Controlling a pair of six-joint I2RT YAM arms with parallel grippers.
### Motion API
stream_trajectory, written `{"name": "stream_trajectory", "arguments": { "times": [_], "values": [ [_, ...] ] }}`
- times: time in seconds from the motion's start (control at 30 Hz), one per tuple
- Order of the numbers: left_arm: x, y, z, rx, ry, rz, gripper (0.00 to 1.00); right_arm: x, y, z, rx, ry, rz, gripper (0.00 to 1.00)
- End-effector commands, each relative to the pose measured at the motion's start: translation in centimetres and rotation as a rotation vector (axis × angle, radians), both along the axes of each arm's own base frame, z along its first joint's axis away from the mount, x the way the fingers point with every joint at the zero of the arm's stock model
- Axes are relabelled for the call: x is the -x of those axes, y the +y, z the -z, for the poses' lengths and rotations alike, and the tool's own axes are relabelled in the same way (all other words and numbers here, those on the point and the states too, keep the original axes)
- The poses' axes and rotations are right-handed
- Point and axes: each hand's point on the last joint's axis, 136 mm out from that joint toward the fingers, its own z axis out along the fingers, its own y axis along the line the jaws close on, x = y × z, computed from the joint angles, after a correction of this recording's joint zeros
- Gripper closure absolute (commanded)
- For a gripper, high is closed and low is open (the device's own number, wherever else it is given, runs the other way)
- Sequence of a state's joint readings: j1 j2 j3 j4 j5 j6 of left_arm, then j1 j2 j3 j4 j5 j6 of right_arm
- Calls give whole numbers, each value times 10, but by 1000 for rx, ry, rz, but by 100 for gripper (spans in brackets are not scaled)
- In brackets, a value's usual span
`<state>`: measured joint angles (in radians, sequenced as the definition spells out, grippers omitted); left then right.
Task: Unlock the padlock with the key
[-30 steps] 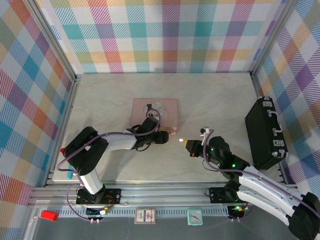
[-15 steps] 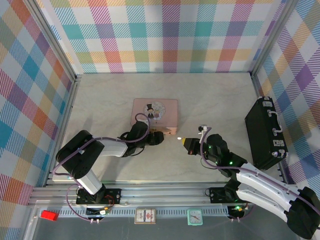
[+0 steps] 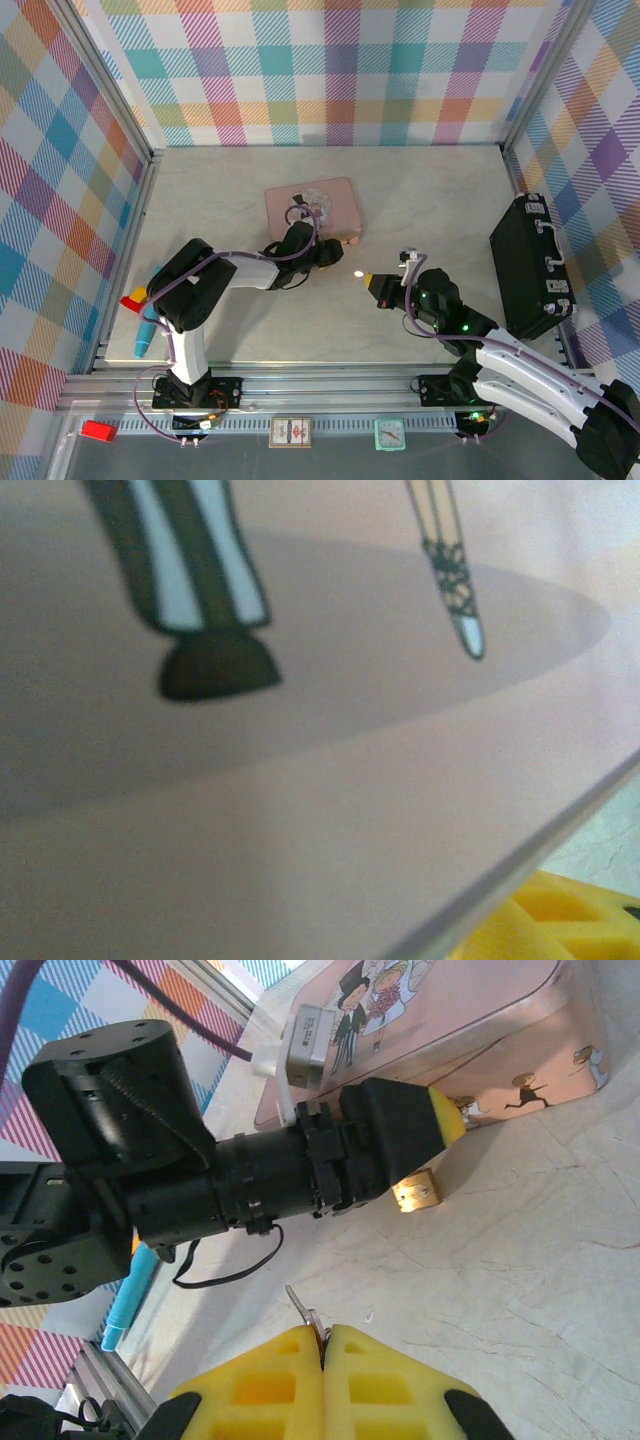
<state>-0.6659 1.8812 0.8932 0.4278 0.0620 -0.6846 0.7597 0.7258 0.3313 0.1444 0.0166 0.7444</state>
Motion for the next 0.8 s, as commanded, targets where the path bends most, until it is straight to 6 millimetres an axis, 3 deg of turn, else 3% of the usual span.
{"name": "stream_trajectory", "arguments": {
  "times": [0.0, 0.13, 0.27, 0.5, 0.77],
  "values": [
    [-7, -1, 2, 12, -30, -11, 38, 0, 0, -12, -10, -32, -2, 100],
    [3, 4, 4, 36, -53, 11, 38, 0, 0, -12, -11, -32, -4, 100],
    [9, 5, 1, 178, -105, 31, 39, 0, 2, -12, -14, -33, -8, 100],
    [14, 3, 7, 207, -105, 73, 43, 0, 3, -12, -19, -27, -12, 100],
    [18, 13, 17, 287, -91, 57, 56, -1, 4, -13, -19, -24, -12, 100]
  ]
}}
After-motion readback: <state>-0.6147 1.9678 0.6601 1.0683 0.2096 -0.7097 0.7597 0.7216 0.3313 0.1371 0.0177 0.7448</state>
